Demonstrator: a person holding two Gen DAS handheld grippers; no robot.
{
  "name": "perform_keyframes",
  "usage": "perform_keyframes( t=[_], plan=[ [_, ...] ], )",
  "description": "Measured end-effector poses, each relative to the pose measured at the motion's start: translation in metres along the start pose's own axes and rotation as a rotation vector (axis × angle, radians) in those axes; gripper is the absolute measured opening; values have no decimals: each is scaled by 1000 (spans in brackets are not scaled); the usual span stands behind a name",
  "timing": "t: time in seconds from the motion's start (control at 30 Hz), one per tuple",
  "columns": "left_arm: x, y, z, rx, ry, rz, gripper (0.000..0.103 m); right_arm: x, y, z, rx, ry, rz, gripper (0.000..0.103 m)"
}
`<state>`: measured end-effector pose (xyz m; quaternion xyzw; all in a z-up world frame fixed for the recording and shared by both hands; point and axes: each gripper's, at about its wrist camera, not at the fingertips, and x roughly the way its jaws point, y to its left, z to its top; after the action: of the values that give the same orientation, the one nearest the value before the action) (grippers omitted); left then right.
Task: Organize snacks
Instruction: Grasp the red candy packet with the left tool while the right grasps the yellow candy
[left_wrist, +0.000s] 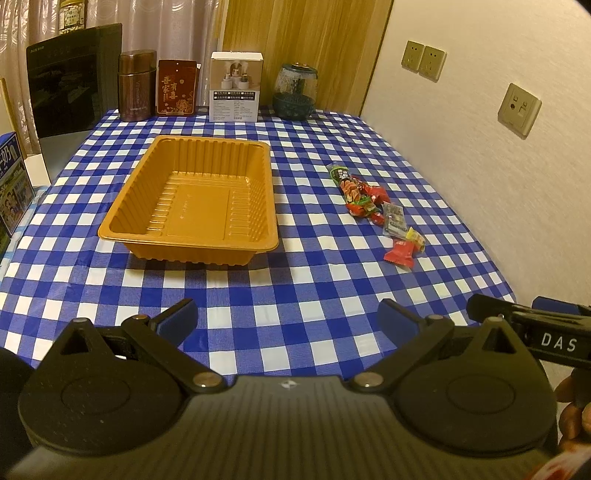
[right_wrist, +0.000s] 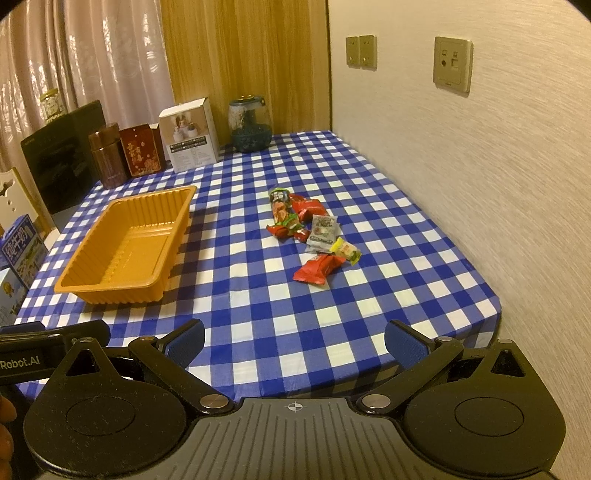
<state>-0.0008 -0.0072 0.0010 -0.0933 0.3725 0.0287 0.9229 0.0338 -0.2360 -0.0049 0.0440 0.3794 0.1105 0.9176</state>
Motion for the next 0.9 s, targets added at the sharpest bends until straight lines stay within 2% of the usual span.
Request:
perform_keyframes(
  t=[0.23, 0.47, 0.73, 0.9],
  plan=[
    [8, -4, 4, -19, -4, -47, 103, 5, -17, 3, 36, -11, -36, 103],
    [33, -8, 15, -20, 3, -110, 103, 16, -41, 12, 48, -26, -85, 102],
    [76, -32, 31, 31, 30, -206, 103, 40, -71, 26, 35, -43, -97, 102],
    [108, -52, 42, 110, 44, -223, 99, 62, -91, 35, 32, -41, -84, 102]
  ],
)
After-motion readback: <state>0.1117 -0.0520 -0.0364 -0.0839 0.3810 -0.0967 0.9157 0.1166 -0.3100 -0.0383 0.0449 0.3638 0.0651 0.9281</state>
